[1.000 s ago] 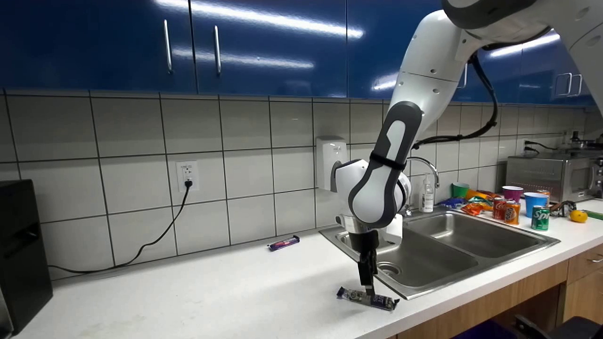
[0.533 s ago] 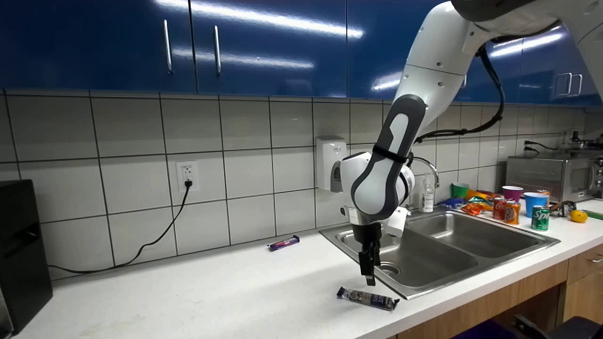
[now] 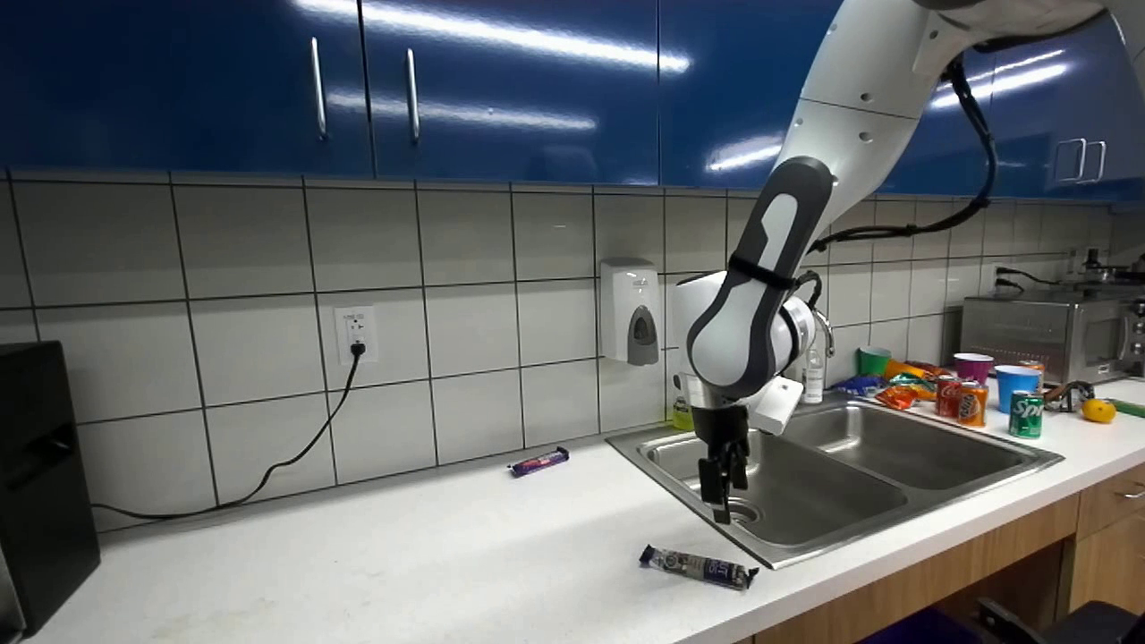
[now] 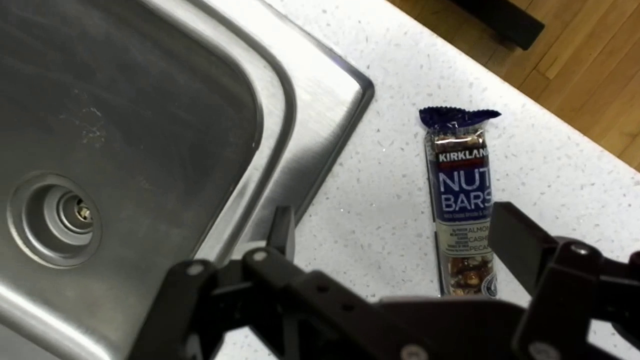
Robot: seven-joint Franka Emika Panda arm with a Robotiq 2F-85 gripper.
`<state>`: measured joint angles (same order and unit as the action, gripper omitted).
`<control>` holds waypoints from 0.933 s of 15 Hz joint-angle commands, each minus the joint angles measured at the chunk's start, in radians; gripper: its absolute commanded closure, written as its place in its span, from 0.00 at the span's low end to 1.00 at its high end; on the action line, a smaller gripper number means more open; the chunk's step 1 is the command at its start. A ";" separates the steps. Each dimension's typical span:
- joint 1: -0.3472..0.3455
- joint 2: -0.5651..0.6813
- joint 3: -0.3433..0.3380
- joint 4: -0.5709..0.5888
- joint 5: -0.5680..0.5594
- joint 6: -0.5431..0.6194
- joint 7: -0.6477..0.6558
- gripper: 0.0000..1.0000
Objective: Take the candy bar out of the kitchen sink
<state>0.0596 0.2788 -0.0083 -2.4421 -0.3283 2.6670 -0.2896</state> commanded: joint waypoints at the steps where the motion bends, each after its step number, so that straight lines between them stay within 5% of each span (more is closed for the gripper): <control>1: -0.031 -0.082 -0.009 -0.061 0.020 0.008 0.035 0.00; 14: -0.057 -0.074 -0.034 -0.051 0.034 -0.002 0.044 0.00</control>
